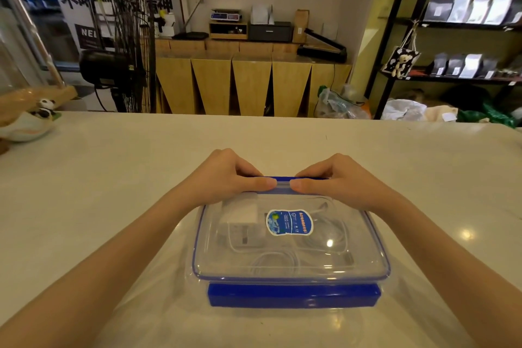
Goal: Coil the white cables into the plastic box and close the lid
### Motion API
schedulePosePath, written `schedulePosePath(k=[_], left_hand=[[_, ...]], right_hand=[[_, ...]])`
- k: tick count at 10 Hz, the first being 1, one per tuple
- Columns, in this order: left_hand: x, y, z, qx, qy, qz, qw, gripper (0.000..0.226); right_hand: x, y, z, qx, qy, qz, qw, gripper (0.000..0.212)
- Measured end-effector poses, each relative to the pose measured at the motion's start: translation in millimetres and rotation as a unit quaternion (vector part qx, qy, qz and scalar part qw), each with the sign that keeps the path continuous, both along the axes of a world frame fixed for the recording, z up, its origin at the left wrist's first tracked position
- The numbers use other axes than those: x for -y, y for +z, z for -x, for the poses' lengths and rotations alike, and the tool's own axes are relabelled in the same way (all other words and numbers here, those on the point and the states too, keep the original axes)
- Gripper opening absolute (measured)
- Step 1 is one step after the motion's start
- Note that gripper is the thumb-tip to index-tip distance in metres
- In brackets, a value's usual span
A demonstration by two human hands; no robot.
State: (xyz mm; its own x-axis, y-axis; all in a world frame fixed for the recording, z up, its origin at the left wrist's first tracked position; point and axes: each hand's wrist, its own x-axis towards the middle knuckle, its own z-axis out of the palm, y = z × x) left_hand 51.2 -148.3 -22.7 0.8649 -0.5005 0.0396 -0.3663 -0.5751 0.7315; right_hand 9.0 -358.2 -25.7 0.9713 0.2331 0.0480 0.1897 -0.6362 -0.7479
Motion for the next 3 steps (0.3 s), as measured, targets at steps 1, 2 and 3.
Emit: schedulePosePath(k=[1,2,3], left_hand=[[0.3,-0.6,-1.4,0.019,-0.006,-0.001,1.0,0.025],[-0.8,-1.6,-2.6,0.017,-0.011,-0.005,1.0,0.024],[0.5,-2.3,-0.9,0.049,-0.022,0.003,0.999,0.029]], right_hand=[[-0.7,1.8,1.2,0.019,-0.009,-0.001,1.0,0.02],[-1.6,-0.2,0.8,0.014,-0.001,0.011,1.0,0.023],[-3.2,2.4,2.9,0.041,-0.02,0.053,0.998,0.04]])
